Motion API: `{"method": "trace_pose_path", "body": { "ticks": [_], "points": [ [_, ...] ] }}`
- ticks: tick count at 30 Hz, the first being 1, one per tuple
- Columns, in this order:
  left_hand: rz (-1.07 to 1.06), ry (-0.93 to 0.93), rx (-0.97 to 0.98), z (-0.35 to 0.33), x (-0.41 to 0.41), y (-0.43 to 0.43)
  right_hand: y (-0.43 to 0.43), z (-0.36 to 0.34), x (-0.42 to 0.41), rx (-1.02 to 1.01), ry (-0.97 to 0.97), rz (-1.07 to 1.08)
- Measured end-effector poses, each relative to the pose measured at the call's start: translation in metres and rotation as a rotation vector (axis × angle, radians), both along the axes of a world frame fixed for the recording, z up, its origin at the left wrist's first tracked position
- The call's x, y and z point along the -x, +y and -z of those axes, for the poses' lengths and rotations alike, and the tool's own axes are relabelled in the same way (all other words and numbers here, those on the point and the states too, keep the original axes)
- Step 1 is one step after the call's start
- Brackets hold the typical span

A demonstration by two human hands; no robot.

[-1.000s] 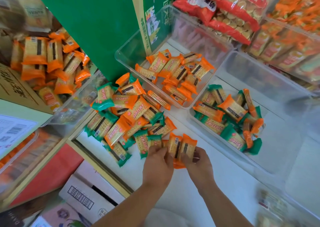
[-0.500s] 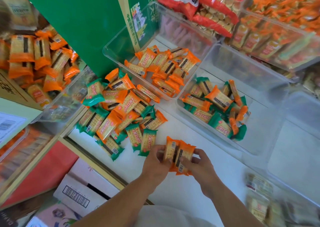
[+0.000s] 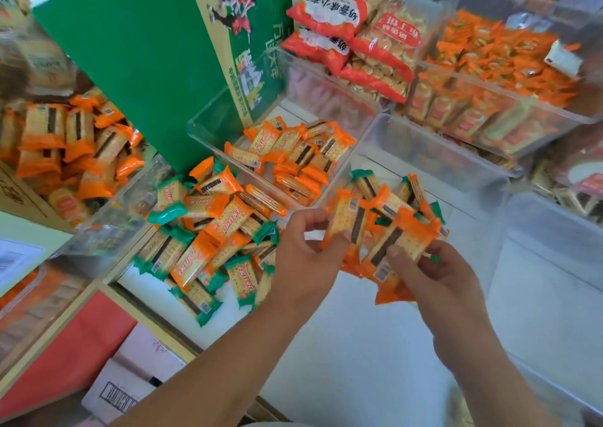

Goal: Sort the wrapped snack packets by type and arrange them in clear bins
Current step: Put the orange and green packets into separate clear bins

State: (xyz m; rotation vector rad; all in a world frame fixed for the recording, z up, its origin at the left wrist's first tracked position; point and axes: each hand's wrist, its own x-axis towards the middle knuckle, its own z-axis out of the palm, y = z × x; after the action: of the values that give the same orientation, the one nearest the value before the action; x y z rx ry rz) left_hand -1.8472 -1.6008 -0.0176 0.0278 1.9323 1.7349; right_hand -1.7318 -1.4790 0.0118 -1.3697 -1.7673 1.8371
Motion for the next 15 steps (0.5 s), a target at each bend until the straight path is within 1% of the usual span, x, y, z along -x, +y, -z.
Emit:
{"method": "trace_pose_path", "body": {
  "ticks": [2,4,6,10,12,15],
  "points": [
    [0.059,0.028,0.013,0.0,0.01,0.024,0.024,0.003,0.006,-0.125,-0.059,0.006],
    [0.16,-0.004,0.0,0.006,0.013,0.037,0.043,0.011,0.012,-0.2,-0.126,0.007],
    [0.194,-0.029,0.009,0.016,0.011,0.036,0.056,0.02,0.016,-0.199,-0.16,0.032],
    [0.13,-0.048,0.095,0.04,0.005,0.018,0.068,0.031,0.015,-0.195,-0.201,0.053],
    [0.139,-0.021,0.148,0.046,0.005,0.013,0.071,0.035,0.01,-0.187,-0.204,0.069],
    [0.156,0.032,0.177,0.045,0.006,0.011,0.073,0.038,0.005,-0.155,-0.184,0.096]
  ]
}}
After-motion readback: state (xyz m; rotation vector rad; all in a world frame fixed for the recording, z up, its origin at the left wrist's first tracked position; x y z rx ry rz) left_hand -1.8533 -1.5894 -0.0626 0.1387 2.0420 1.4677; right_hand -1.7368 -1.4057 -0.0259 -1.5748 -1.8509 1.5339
